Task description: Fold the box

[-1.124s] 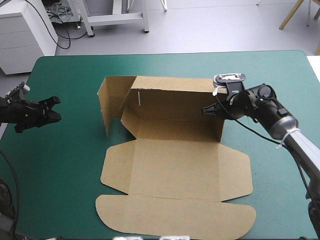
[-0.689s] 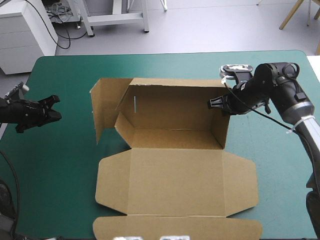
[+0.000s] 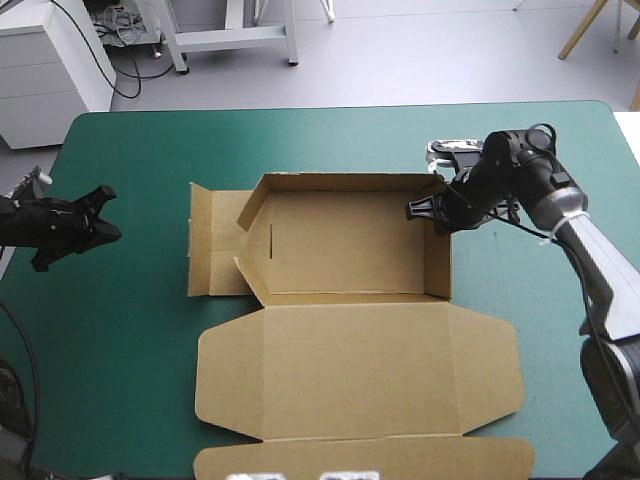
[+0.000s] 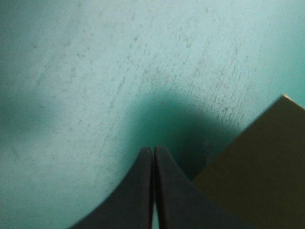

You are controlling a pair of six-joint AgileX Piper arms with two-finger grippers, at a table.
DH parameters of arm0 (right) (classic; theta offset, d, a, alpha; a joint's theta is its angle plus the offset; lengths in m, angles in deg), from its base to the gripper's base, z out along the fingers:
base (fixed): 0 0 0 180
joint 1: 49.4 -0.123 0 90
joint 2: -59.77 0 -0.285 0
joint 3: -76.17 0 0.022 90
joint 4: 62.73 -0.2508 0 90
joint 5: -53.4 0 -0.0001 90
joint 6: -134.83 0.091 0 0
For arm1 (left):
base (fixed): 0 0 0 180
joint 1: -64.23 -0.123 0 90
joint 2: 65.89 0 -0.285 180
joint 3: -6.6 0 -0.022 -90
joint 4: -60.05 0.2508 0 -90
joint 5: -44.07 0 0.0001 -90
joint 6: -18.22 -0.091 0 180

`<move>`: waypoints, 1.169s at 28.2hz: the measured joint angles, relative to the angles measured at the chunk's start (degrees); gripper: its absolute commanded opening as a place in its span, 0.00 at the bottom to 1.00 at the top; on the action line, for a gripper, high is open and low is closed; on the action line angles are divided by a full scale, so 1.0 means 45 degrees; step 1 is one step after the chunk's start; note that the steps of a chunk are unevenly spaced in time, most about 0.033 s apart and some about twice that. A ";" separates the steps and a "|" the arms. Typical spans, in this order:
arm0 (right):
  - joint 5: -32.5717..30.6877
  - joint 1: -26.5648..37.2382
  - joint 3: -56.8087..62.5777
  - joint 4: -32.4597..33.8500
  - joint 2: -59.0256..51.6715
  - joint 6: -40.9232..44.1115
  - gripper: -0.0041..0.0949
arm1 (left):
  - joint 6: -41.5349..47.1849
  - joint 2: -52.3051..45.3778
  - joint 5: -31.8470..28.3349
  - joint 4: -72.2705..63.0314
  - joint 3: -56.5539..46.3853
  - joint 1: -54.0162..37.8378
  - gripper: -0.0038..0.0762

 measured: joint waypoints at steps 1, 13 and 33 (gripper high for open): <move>0.0126 0.0000 -0.0350 0.0030 0.0353 0.0017 0.06 | 0.0039 0.0000 0.0000 -0.0008 0.0000 0.0000 0.04; -0.0214 0.0000 -0.2801 0.0645 0.2171 0.0009 0.75 | 0.0131 0.0000 -0.0077 -0.0030 0.0000 -0.0004 0.04; -0.1014 -0.1388 -0.3691 0.1785 -0.1415 0.1632 0.76 | 0.0299 0.0000 -0.0058 0.0012 0.0000 -0.0014 0.04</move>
